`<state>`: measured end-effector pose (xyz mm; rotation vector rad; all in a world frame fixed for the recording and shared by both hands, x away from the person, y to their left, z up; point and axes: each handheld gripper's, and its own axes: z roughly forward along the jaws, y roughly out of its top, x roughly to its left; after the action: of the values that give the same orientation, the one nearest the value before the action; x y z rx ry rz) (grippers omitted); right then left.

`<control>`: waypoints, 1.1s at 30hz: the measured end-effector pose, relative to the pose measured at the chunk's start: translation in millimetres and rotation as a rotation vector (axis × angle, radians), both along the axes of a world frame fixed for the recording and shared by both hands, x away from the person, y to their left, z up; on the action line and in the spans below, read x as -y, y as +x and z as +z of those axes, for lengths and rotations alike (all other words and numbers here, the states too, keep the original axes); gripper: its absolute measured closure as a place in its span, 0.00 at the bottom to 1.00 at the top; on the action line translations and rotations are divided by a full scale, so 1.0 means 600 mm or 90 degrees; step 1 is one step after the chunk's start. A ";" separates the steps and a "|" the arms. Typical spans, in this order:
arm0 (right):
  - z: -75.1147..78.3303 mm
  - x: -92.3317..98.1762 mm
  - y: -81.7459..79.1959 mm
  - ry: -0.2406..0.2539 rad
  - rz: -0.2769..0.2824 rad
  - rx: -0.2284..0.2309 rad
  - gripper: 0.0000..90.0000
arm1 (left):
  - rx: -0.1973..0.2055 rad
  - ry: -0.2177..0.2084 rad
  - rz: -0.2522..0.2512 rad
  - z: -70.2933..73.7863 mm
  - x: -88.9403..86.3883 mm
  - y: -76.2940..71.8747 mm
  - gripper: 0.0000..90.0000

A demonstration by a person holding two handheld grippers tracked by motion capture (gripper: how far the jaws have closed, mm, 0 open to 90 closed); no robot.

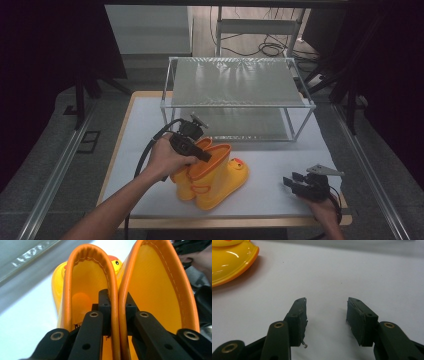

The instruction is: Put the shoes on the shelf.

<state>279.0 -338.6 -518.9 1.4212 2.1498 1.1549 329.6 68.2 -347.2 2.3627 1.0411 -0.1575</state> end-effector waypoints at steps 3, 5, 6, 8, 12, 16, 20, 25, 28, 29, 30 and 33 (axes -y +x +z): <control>0.001 0.003 0.000 0.000 -0.004 -0.002 0.56 | -0.005 -0.033 -0.001 0.009 -0.001 0.003 0.92; 0.001 0.005 0.000 -0.001 -0.005 0.000 0.56 | -0.006 -0.053 -0.004 0.020 -0.002 0.005 0.92; 0.001 0.005 0.000 -0.001 -0.005 0.000 0.56 | -0.005 -0.063 -0.006 0.027 -0.002 0.005 0.92; 0.002 0.006 -0.001 0.000 -0.006 0.001 0.56 | -0.001 -0.079 -0.009 0.042 -0.001 0.006 0.92; 0.004 0.006 -0.002 0.003 -0.007 0.002 0.56 | 0.016 -0.107 -0.009 0.078 0.002 0.010 0.91; 0.005 0.008 -0.002 0.006 -0.010 0.003 0.56 | 0.022 -0.116 -0.009 0.095 0.005 0.012 0.91; 0.005 0.009 -0.001 0.007 -0.011 0.002 0.56 | 0.027 -0.115 -0.015 0.115 0.011 0.016 0.91; 0.005 0.010 -0.001 0.008 -0.013 0.002 0.56 | 0.028 -0.125 -0.019 0.142 0.016 0.021 0.91; 0.005 0.011 -0.001 0.009 -0.015 0.003 0.56 | 0.034 -0.133 -0.022 0.161 0.019 0.023 0.91; 0.005 0.012 -0.001 0.010 -0.016 0.002 0.56 | 0.036 -0.134 -0.023 0.167 0.020 0.024 0.91; 0.005 0.012 -0.001 0.010 -0.017 0.003 0.56 | 0.037 -0.135 -0.025 0.172 0.021 0.026 0.91; 0.005 0.013 -0.001 0.012 -0.019 0.005 0.56 | 0.040 -0.140 -0.027 0.189 0.029 0.030 0.91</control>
<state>278.5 -346.5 -515.8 1.4497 2.1101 1.1717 347.4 50.8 -234.0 2.1779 0.8968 -0.2012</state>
